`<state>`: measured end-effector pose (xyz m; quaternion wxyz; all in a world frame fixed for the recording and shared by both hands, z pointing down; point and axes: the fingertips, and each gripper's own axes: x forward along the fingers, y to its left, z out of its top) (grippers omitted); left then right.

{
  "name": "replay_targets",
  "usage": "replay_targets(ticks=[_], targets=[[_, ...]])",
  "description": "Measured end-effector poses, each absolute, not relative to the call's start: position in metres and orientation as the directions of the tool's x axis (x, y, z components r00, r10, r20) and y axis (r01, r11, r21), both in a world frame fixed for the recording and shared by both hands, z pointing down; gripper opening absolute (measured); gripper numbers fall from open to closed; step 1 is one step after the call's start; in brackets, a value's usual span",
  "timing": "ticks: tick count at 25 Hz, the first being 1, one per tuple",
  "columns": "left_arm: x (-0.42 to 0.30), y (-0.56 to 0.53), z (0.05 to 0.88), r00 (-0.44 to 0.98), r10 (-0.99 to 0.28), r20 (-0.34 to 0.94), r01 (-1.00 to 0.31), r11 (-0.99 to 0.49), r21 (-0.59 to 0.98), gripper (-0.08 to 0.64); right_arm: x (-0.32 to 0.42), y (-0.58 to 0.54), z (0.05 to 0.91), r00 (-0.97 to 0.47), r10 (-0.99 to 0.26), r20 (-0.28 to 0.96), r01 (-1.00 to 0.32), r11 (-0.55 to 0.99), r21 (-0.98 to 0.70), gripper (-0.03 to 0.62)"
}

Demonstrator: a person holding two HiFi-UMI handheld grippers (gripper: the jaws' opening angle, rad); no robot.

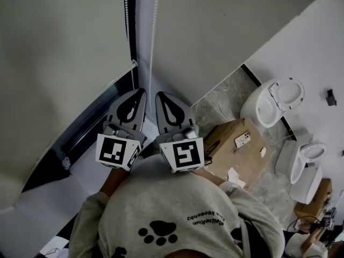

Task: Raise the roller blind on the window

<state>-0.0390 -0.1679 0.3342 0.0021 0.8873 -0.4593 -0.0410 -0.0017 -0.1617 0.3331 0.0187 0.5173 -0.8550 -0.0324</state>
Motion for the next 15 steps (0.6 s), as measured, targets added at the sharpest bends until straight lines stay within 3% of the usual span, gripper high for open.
replay_targets(ticks=[8, 11, 15], targets=[[-0.047, -0.172, 0.340, 0.609, -0.792, -0.040, -0.791, -0.610, 0.046, 0.006, -0.011, -0.177, 0.332, -0.433, -0.901, 0.010, -0.899, 0.433, 0.071, 0.019], [-0.056, -0.175, 0.342, 0.598, -0.801, -0.037, -0.799, -0.599, 0.059, 0.006, -0.019, -0.184, 0.329, -0.429, -0.903, 0.014, -0.900, 0.428, 0.079, 0.103], [-0.061, -0.179, 0.341, 0.602, -0.797, -0.036, -0.795, -0.603, 0.059, 0.006, -0.024, -0.197, 0.331, -0.403, -0.915, 0.037, -0.912, 0.404, 0.070, 0.106]])
